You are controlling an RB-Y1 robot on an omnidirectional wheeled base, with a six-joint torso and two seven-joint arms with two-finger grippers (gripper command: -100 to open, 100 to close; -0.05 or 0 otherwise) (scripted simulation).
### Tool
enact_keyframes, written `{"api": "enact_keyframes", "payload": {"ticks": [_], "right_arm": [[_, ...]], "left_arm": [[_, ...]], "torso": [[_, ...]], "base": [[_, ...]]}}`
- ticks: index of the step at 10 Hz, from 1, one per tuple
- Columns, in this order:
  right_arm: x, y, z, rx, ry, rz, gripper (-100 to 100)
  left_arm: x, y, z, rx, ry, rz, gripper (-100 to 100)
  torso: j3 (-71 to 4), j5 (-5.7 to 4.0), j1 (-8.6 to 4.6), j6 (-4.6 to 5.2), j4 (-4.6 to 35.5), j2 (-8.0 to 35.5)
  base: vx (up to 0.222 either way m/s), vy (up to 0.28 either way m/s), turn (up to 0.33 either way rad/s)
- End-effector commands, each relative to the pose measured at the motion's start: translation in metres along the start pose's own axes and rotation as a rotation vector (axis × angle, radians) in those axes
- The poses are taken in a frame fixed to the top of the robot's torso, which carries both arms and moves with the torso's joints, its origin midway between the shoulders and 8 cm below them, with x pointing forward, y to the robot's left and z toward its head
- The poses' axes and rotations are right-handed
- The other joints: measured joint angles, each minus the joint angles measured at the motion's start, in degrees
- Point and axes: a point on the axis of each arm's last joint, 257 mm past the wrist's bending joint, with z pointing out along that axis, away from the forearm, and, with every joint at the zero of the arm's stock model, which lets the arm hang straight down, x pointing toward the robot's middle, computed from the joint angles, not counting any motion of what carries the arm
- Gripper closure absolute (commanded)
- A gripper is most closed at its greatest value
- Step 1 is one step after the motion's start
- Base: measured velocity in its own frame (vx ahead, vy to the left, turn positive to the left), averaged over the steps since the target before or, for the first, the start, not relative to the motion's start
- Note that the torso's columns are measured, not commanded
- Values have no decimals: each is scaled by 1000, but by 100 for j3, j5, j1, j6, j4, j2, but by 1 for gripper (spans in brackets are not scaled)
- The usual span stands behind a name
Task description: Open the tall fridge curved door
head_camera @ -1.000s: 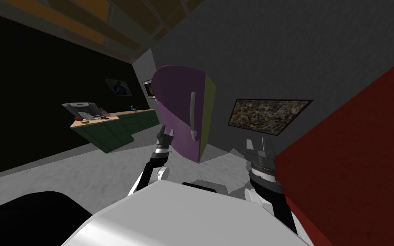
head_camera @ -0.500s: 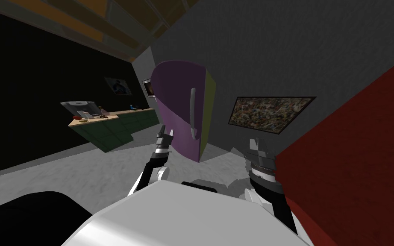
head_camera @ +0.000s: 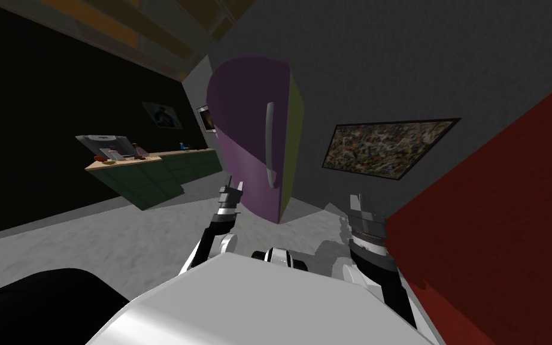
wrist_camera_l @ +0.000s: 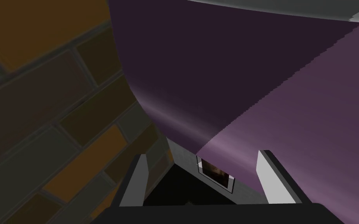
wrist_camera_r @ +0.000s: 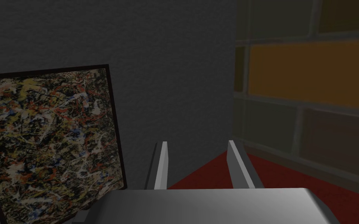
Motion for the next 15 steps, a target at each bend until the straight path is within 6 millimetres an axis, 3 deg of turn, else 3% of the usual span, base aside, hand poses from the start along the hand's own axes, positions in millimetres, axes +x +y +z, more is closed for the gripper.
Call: {"api": "enact_keyframes", "payload": {"ticks": [1, 6, 11, 15], "right_arm": [[0, 0, 0, 1, 0, 0, 0], [0, 0, 0, 1, 0, 0, 0], [0, 0, 0, 1, 0, 0, 0], [0, 0, 0, 1, 0, 0, 0]], "left_arm": [[1, 7, 4, -23, 43, 22, -100], [-10, 28, 28, -76, 82, 50, -100], [-41, 48, 66, -128, 41, 38, -100], [-52, 50, 89, -134, 15, 15, -100]], "torso": [[-396, -1, -4, 0, 189, 191], [-539, -2, -7, 0, 267, 264], [-542, -3, -12, 0, 266, 261], [-535, 1, 0, -1, 270, 271]], "base": [[13, -35, 28], [24, -79, 49], [32, -130, 70], [19, -96, 53]]}}
